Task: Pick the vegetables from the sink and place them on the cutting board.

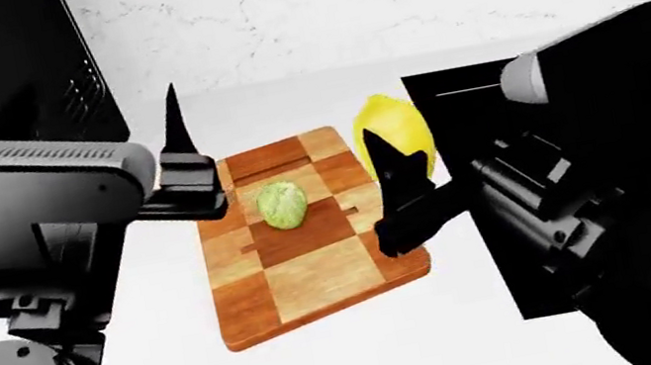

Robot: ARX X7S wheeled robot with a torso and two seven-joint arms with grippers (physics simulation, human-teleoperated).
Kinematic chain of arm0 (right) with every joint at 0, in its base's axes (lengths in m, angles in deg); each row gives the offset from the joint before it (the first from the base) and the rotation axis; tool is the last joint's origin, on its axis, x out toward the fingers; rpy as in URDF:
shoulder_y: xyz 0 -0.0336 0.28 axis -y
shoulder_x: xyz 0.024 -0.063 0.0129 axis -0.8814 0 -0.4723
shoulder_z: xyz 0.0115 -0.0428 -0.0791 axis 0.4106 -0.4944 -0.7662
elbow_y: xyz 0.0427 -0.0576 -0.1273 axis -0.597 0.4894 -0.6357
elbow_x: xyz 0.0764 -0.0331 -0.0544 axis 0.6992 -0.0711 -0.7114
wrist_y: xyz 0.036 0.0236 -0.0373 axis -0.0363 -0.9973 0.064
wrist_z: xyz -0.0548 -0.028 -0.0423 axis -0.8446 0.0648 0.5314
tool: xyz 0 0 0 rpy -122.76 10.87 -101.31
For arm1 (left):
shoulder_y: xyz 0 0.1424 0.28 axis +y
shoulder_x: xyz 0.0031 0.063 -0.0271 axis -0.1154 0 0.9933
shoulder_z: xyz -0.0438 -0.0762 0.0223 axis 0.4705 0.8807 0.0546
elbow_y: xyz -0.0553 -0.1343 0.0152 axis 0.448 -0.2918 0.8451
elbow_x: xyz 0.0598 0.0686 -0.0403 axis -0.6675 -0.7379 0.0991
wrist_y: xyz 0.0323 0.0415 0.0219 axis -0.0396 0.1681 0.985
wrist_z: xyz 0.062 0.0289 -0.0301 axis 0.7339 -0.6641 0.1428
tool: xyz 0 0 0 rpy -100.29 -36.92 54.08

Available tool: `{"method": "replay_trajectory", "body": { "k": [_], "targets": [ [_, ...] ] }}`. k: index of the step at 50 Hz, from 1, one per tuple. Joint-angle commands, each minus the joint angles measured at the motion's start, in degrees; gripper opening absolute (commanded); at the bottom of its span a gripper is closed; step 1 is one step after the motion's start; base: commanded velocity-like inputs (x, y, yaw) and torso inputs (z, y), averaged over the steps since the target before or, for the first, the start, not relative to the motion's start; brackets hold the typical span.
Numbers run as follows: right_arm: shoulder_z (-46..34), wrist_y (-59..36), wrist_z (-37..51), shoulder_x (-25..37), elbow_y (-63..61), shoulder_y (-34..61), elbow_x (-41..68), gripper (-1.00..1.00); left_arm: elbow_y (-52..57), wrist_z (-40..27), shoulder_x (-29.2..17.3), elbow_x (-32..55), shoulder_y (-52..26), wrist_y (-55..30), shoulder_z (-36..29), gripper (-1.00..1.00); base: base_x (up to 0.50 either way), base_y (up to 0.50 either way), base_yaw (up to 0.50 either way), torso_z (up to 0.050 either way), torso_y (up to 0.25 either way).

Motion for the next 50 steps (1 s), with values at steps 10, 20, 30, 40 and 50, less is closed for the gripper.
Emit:
{"method": "replay_trajectory", "body": {
  "k": [10,20,30,40,50],
  "targets": [
    [-0.3,-4.4,-4.9,-13.6,15.7,0.9,11.7,-1.0,6.5,-4.9,-5.8,-7.4,9.1,9.2,0.5,1.0,0.0,0.0,0.0,0.0,0.0],
    [-1.5,-4.9,-5.7,-14.3,17.5,-1.2,12.5,-1.0,6.1,-4.7,-5.6,-7.4,9.3,9.2,0.5,1.0,0.0,0.0,0.0,0.0,0.001],
    [-2.7,-4.5,-6.1,-14.7,19.0,-3.9,11.8,-1.0,5.5,-4.3,-5.1,-7.8,9.6,9.1,0.2,1.0,0.0,0.0,0.0,0.0,0.0],
    [-3.7,-3.9,-7.1,-15.4,20.7,-6.5,11.0,-1.0,5.6,-4.4,-4.7,-7.8,9.4,8.4,0.1,1.0,0.0,0.0,0.0,0.0,0.0],
    [-4.1,-4.0,-7.5,-16.0,21.4,-7.4,10.5,-1.0,5.4,-4.2,-4.5,-7.8,9.4,8.3,0.1,1.0,0.0,0.0,0.0,0.0,0.0]
  ]
}}
